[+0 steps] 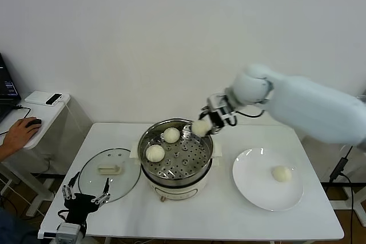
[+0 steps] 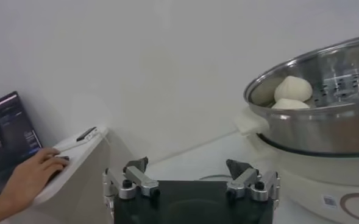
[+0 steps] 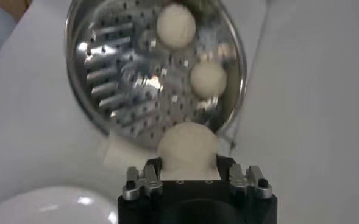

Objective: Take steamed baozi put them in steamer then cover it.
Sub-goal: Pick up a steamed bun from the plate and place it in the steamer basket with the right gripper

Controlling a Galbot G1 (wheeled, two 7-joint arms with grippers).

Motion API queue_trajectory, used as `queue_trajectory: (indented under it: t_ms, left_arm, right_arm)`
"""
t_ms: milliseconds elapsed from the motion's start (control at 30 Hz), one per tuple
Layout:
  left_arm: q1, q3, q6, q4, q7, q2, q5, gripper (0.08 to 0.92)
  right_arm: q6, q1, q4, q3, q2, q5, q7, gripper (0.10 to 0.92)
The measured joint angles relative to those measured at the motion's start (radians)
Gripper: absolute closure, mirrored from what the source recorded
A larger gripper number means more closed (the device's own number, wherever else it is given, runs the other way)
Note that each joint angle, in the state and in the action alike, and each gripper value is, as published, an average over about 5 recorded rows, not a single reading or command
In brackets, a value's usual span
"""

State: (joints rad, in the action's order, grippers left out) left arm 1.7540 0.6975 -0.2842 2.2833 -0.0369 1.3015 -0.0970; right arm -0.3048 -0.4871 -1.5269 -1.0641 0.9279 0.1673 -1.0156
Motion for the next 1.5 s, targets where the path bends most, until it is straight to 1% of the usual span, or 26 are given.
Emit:
queue_trajectory:
  t_ms: [200, 500, 767, 1233, 1333, 1500]
  left_arm:
    - [0.006, 0.017, 0.0, 0.007, 0.0, 0.008, 0.008, 0.177]
    - [0.005, 0.034, 0.0, 0.005, 0.001, 0.015, 0.013, 0.177]
    - [-0.001, 0.039, 0.001, 0.002, 0.001, 0.019, 0.015, 0.177]
    - [0.0, 0.04, 0.001, 0.006, 0.001, 0.022, 0.015, 0.177]
    - [0.0, 0.04, 0.001, 0.006, 0.001, 0.022, 0.015, 0.177]
    - [-0.003, 0.04, 0.001, 0.006, 0.001, 0.02, 0.015, 0.177]
  right_arm:
    - [0.075, 0.009, 0.023, -0.058, 0.107, -0.027, 0.007, 0.448]
    - [0.204, 0.05, 0.037, -0.125, 0.188, -0.119, 0.003, 0.448]
    - [0.293, 0.062, 0.037, -0.155, 0.229, -0.178, -0.003, 0.444]
    - [0.376, 0.048, -0.004, -0.184, 0.23, -0.203, -0.027, 0.438]
    - [0.383, 0.044, -0.01, -0.185, 0.228, -0.204, -0.028, 0.402]
    - [0.394, 0.034, -0.021, -0.184, 0.219, -0.204, -0.032, 0.267]
